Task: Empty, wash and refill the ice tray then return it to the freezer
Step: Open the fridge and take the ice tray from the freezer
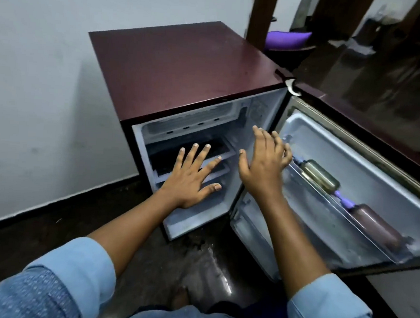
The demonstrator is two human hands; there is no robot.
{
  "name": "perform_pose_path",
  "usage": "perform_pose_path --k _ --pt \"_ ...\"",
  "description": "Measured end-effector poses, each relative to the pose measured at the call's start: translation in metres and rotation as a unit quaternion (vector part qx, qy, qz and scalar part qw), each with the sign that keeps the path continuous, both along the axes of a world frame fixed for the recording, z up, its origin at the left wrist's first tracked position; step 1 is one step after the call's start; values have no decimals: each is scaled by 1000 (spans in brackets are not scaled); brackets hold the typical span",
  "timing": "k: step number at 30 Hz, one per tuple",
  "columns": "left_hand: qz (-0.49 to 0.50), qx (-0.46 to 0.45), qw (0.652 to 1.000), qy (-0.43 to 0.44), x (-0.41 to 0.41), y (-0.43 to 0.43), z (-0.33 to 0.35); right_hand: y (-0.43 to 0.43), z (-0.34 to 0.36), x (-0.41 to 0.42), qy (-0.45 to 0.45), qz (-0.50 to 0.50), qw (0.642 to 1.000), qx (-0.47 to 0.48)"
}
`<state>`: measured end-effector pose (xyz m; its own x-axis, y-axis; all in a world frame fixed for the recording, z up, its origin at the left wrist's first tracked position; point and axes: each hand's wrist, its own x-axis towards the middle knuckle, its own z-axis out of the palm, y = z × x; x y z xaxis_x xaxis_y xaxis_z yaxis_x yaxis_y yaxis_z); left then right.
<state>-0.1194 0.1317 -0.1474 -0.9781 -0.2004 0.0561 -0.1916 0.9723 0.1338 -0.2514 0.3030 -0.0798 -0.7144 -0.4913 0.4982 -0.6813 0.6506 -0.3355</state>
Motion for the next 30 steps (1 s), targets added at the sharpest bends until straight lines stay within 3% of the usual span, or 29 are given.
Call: perform_pose_path --k 14,21,30 --pt "142 26 989 -2 24 -30 -2 -76 -16 -9 -31 147 988 25" --pt "192 -4 981 -7 8 -38 -3 -81 -40 -38 -7 227 973 39" --pt "283 116 939 156 -46 -57 -41 -130 -117 -72 -25 269 958 -100"
